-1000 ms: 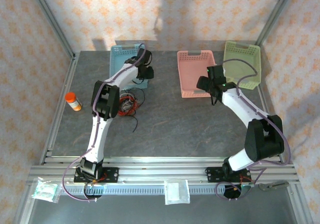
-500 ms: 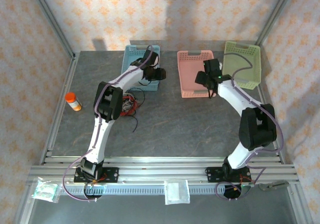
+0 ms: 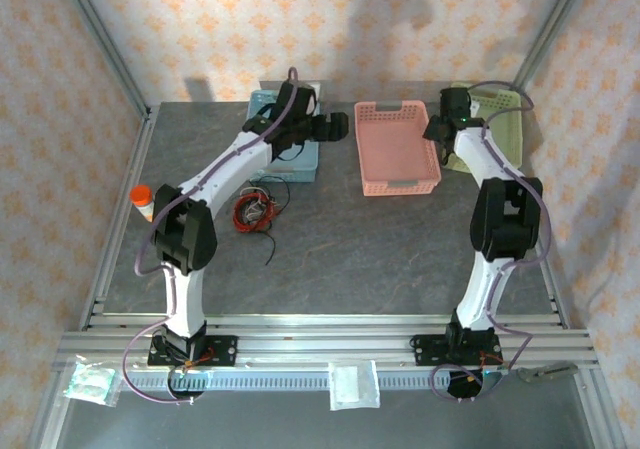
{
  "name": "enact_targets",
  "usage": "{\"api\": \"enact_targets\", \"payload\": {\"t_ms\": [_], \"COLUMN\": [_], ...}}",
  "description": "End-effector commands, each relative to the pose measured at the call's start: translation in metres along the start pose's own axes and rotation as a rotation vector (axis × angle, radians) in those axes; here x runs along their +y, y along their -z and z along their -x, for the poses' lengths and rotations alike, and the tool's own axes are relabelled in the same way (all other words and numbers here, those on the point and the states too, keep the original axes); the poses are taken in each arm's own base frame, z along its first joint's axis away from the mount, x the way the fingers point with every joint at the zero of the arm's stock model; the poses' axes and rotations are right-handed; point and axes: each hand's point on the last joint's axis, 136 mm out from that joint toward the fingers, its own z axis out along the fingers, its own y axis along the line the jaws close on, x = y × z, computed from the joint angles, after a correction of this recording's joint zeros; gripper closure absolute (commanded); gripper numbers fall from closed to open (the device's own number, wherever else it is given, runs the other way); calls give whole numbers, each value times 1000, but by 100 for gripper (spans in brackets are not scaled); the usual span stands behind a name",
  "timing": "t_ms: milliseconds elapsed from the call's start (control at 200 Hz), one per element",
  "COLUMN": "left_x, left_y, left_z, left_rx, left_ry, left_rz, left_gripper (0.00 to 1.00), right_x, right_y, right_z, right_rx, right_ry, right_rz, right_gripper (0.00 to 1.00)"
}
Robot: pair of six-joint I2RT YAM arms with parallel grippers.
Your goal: Untangle the cables
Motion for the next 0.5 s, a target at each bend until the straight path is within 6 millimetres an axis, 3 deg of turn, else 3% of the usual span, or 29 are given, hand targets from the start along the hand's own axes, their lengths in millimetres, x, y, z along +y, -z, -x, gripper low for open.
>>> {"api": "enact_targets", "payload": {"t_ms": [0,105,185,210,315,496], "left_x": [3,0,3,-3,0,0], "left_y": [-8,-4,-8,3,4,3], "left_z": [-26,-36,-47,-39,-42,-40], "left_rx": [27,30,47,23,29,46], "left_ry": [-18,0,6,5,4,-30], "left_rz": [12,-13,-9,-21,-12,11], "left_gripper": [5,5,6,5,6,5], "right_x": [22,33,30,28,19,30], "right_y": [-5,-13,-23,-26,-41,-51], "right_z": [-1,0,0,0,-1,-3], "right_rx": [42,54,73,79,100,148], "right_ry": [92,100,113,120,151,193], "right_rz": [94,163,142,123,59,105], "right_gripper": [3,0,0,0,2,12]}}
